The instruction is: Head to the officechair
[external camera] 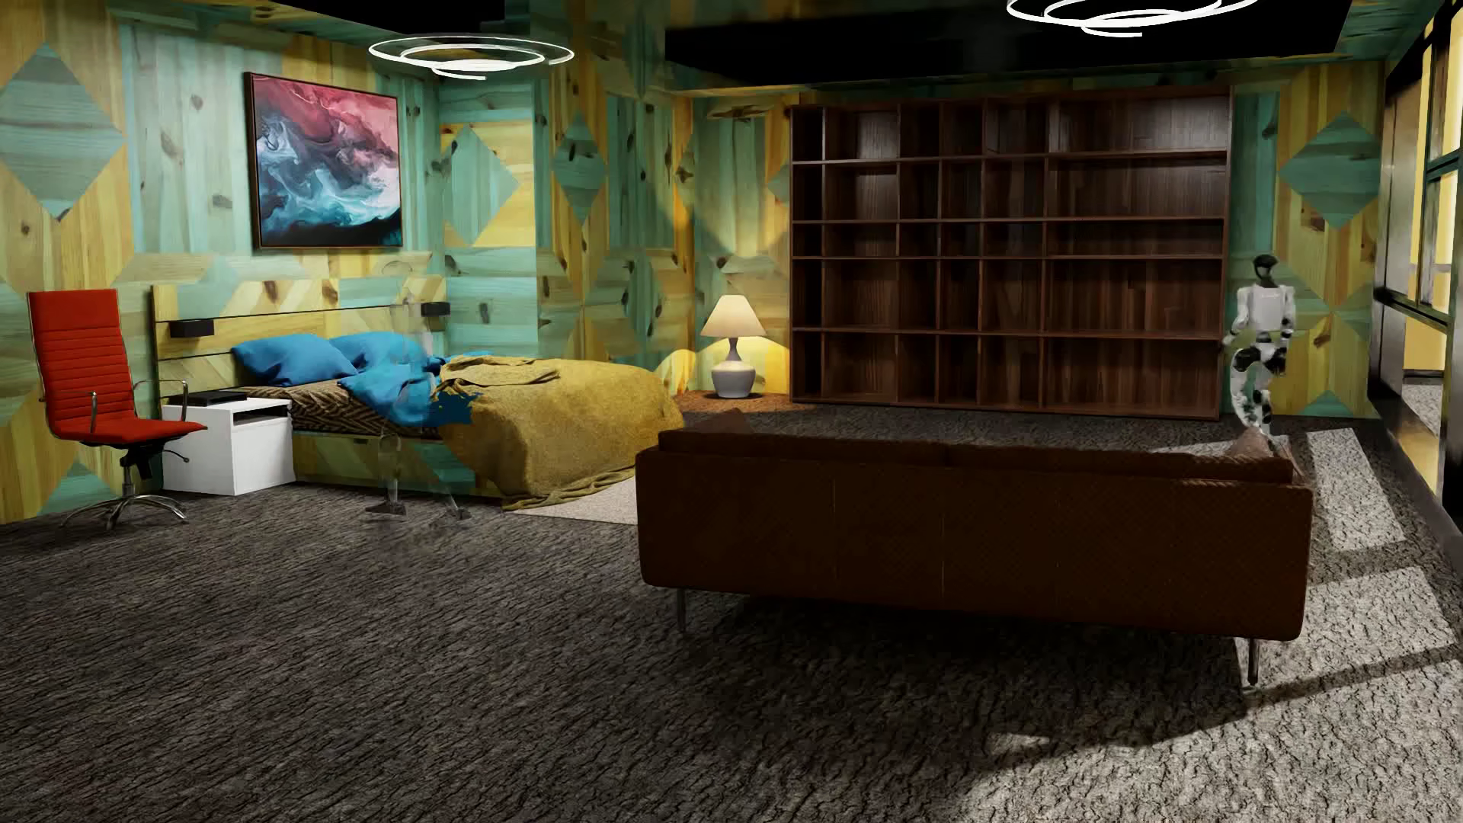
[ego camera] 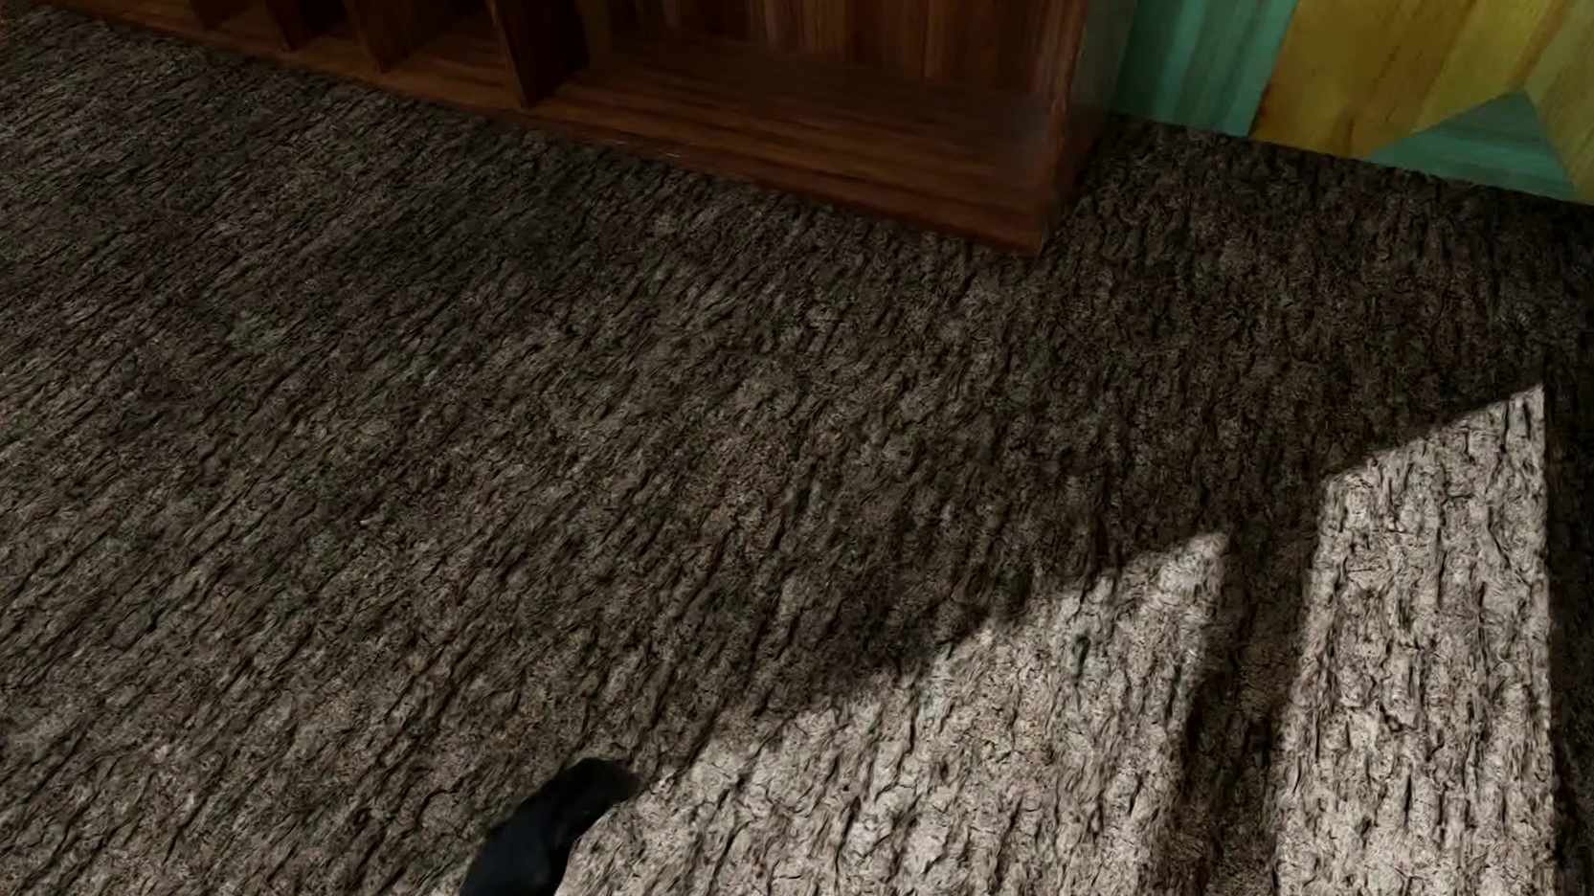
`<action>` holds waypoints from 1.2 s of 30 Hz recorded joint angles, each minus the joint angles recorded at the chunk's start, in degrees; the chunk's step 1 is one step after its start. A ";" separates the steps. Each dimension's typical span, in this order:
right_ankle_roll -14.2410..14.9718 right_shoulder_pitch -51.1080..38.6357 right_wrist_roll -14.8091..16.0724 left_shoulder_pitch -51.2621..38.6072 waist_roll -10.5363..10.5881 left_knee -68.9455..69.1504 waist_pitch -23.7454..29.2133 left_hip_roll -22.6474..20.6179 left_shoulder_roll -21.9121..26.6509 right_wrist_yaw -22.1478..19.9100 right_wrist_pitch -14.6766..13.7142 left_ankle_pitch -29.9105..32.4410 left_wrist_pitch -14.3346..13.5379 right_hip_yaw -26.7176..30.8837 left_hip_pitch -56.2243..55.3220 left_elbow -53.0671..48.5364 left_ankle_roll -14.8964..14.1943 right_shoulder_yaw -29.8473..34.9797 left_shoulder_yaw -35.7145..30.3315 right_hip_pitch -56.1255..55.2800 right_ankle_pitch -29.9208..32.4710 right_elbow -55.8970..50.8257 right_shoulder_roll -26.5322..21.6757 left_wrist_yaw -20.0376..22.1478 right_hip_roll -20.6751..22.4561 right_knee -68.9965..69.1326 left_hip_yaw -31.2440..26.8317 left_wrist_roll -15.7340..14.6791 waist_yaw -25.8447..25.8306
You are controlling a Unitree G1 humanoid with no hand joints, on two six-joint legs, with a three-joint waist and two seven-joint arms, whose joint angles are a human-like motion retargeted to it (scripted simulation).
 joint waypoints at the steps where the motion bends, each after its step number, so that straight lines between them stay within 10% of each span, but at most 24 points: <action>1: -0.21 -2.90 -2.73 0.22 0.91 5.02 0.04 4.70 0.36 1.62 0.58 -0.44 1.96 -2.31 -3.32 1.12 -0.24 1.95 0.26 1.04 -1.02 1.58 -1.01 0.81 0.05 0.51 1.79 0.04 -0.52; 3: -0.21 -8.53 -4.67 0.16 2.45 1.89 -0.25 16.56 1.33 -1.02 5.10 -2.18 4.49 -3.93 -6.88 6.06 6.42 -0.46 -0.97 4.62 -0.35 1.39 -2.80 -0.62 0.66 -2.56 6.95 0.68 -0.54; 5: 0.31 -12.13 2.33 0.34 3.28 -16.37 -0.61 22.30 2.81 -9.43 6.99 -3.44 5.86 -3.27 -6.47 11.90 12.35 -10.78 -2.15 8.00 1.89 -4.37 -2.50 -4.54 1.48 -6.84 12.08 1.81 0.23; 7: 0.91 -16.34 10.71 1.33 3.16 -36.16 -0.76 20.79 3.45 -13.30 2.15 6.52 8.05 -0.53 -5.35 15.50 10.84 -15.54 -1.33 10.00 2.42 -11.52 -2.79 -6.92 2.56 -9.58 9.09 2.44 1.03; 11: 0.89 -22.74 10.29 4.71 1.84 -34.59 -0.51 23.00 2.89 -19.13 -1.72 5.23 8.83 3.37 -6.22 17.65 12.82 -10.54 1.71 8.26 -1.33 -26.76 -6.70 -1.62 3.93 -7.63 12.62 -0.21 1.00; 14: 1.28 -18.30 17.35 4.26 0.50 -35.39 -1.05 22.71 5.58 -22.04 -2.05 6.87 8.93 -2.34 -4.91 18.50 12.63 -11.04 -1.50 8.82 -6.78 -33.41 -1.91 -4.64 1.14 -3.14 14.82 1.36 1.63; 17: 1.33 -13.83 8.47 4.49 -0.31 -35.22 -1.57 21.59 4.40 -10.48 -6.04 8.47 9.32 -0.42 -4.19 14.38 12.34 -4.47 1.73 10.94 -9.06 -29.80 -3.42 -0.45 2.57 5.66 14.31 -2.44 1.79; 22: 1.91 -8.64 5.67 4.22 0.35 -28.29 -1.13 19.06 2.05 -7.30 5.92 9.67 6.50 13.69 -9.38 4.34 12.98 -14.66 3.88 18.15 -10.67 -4.66 3.72 3.39 9.54 4.78 8.10 -7.05 2.24; 24: -1.81 -9.56 -0.23 3.99 1.54 -31.72 -0.27 16.64 1.44 1.89 4.15 14.01 3.22 9.61 -12.08 -1.67 12.81 -9.11 2.90 17.68 -13.29 6.59 2.42 3.62 7.84 0.37 4.72 -6.23 3.36; 27: -1.74 -12.29 -7.30 3.50 3.53 -44.54 0.28 10.49 0.95 11.66 1.07 22.17 0.28 -1.83 -15.52 -8.52 -0.18 -2.91 -0.32 12.16 -11.82 13.99 1.42 0.97 3.14 -5.92 0.16 0.16 4.45; 29: -0.80 -14.14 -12.15 4.84 4.46 -32.54 0.25 13.53 0.63 8.07 1.60 10.25 -0.50 -8.69 -16.48 -10.32 1.89 0.55 -1.95 9.86 -8.59 12.92 0.47 -2.66 -0.78 -8.86 5.87 3.04 4.90; 32: 1.51 -17.40 -20.13 9.24 5.09 -14.20 -1.03 25.71 1.26 -2.93 2.18 -3.32 1.50 -16.68 -8.98 -7.92 12.63 5.70 1.30 10.36 -2.51 5.13 -0.88 -2.58 -4.64 -15.66 17.93 0.76 6.46; 36: 6.35 -17.38 -16.49 9.79 5.43 -10.65 -3.70 42.58 2.17 -18.42 -1.10 -12.65 12.20 -30.56 1.35 2.72 15.56 -3.42 10.71 12.52 3.68 -17.86 -2.41 4.25 -11.29 -21.58 25.27 -3.51 6.33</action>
